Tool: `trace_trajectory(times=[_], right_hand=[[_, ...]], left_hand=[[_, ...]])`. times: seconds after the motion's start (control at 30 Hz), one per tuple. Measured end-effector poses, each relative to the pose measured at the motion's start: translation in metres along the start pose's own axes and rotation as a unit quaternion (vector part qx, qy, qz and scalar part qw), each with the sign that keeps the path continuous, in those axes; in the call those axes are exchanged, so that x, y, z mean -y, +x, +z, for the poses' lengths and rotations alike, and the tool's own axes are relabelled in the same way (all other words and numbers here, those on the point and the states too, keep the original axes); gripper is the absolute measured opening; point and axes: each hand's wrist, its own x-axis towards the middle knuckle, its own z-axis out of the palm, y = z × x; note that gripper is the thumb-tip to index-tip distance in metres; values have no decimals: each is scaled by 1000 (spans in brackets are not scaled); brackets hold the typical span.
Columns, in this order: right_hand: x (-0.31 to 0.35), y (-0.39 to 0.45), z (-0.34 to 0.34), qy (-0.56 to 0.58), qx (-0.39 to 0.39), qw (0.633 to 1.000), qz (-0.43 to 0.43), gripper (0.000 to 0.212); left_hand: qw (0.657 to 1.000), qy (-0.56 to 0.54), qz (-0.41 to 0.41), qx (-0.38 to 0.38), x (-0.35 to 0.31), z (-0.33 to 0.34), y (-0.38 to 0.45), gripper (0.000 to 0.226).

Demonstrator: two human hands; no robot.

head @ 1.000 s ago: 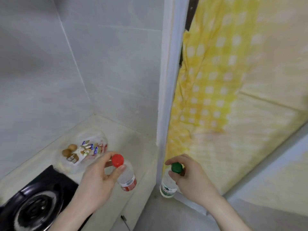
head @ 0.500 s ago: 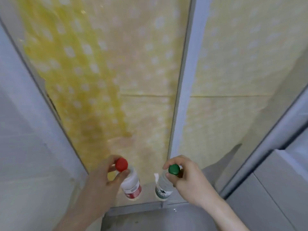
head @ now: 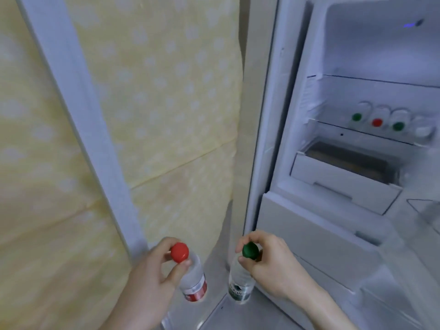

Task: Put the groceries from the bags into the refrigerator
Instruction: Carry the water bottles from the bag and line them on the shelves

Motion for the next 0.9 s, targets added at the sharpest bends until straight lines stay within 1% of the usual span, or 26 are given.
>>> trace_trajectory(times=[0.1,0.2,0.27,0.4,0.53,0.7,0.8,0.9], right_hand=[[-2,7,-16,24,-68,996,43,16],[-5,7,-31,46,-135,986,80,20],[-6,6,-42,61,-177,977,97,22],[-10,7,-69,76,-246,959,120,19],[-22,16,-98,75,-286,946,131,15],[-44,39,-139,75,-318,936,133,18],[-59,56,-166,83,-337,930,122,18],[-73,74,-193,93,-357,924,101,20]], left_hand=[[998,-9,47,43,-7,6,40,30],[993,-31,87,72,-17,18,71,21],[990,-46,106,84,-27,29,88,16],[983,-88,131,95,-53,49,123,14],[974,-136,147,103,-80,74,160,17],[965,-180,170,90,-118,112,200,16],[959,-203,176,85,-139,134,225,16],[954,-223,188,64,-163,153,247,16]])
